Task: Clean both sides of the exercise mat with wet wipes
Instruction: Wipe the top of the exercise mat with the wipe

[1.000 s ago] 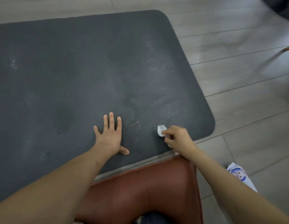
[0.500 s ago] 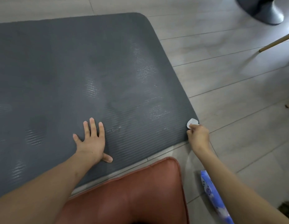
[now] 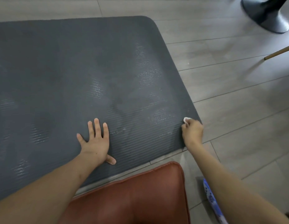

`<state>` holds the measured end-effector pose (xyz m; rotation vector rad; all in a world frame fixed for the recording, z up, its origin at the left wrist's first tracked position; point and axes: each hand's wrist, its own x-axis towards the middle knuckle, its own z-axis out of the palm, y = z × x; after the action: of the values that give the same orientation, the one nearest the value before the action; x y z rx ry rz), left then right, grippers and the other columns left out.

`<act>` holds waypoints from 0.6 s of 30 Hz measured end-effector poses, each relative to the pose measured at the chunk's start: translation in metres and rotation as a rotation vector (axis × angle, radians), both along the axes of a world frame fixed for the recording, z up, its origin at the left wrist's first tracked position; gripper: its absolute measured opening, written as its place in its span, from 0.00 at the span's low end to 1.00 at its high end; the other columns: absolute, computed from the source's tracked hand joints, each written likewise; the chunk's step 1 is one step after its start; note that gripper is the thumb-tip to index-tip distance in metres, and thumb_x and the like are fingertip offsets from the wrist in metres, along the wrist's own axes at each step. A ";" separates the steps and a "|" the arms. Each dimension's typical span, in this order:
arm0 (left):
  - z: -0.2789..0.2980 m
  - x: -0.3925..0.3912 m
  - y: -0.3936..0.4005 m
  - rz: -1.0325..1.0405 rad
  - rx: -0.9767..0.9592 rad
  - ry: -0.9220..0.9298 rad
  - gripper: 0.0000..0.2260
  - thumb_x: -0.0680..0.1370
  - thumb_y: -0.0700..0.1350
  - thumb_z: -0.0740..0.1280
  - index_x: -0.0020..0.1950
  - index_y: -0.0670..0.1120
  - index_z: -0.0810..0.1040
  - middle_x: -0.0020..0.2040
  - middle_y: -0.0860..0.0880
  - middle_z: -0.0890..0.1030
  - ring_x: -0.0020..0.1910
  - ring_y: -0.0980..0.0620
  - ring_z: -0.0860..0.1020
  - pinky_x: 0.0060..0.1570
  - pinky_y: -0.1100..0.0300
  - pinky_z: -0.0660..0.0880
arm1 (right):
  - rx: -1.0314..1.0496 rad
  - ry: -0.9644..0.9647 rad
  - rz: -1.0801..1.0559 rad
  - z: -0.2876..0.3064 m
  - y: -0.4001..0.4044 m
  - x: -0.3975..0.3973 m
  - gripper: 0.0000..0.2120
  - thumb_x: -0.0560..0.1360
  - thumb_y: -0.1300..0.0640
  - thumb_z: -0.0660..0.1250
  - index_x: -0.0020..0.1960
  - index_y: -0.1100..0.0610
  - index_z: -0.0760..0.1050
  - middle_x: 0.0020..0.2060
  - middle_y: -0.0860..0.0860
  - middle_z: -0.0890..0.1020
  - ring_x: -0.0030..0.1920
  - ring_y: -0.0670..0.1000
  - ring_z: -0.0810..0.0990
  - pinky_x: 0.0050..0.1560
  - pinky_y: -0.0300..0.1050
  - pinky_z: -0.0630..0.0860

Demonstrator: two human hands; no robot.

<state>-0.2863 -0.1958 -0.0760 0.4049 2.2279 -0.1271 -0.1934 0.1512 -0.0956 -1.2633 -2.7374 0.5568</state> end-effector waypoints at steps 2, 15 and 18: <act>0.002 0.000 0.000 0.000 0.022 0.010 0.71 0.66 0.66 0.80 0.78 0.42 0.24 0.73 0.37 0.18 0.75 0.34 0.23 0.73 0.22 0.44 | -0.064 0.036 0.034 -0.004 -0.030 0.010 0.12 0.74 0.63 0.63 0.52 0.56 0.83 0.52 0.54 0.83 0.49 0.58 0.82 0.54 0.50 0.79; 0.006 -0.005 -0.079 0.008 0.250 0.417 0.26 0.86 0.52 0.57 0.83 0.51 0.58 0.84 0.51 0.57 0.83 0.50 0.53 0.80 0.48 0.55 | -0.227 0.228 0.551 -0.010 -0.180 -0.039 0.13 0.75 0.60 0.63 0.56 0.56 0.83 0.46 0.52 0.80 0.44 0.55 0.81 0.49 0.52 0.80; 0.000 -0.011 -0.091 0.021 0.259 0.459 0.23 0.87 0.50 0.55 0.82 0.51 0.61 0.83 0.53 0.59 0.82 0.52 0.57 0.79 0.49 0.57 | -0.185 0.157 0.401 -0.011 -0.164 -0.061 0.14 0.76 0.62 0.64 0.59 0.56 0.82 0.51 0.53 0.79 0.48 0.55 0.80 0.54 0.52 0.79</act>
<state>-0.2976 -0.2869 -0.0760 0.5337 2.7135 0.0916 -0.2549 -0.0128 -0.1067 -0.6552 -2.8628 0.9172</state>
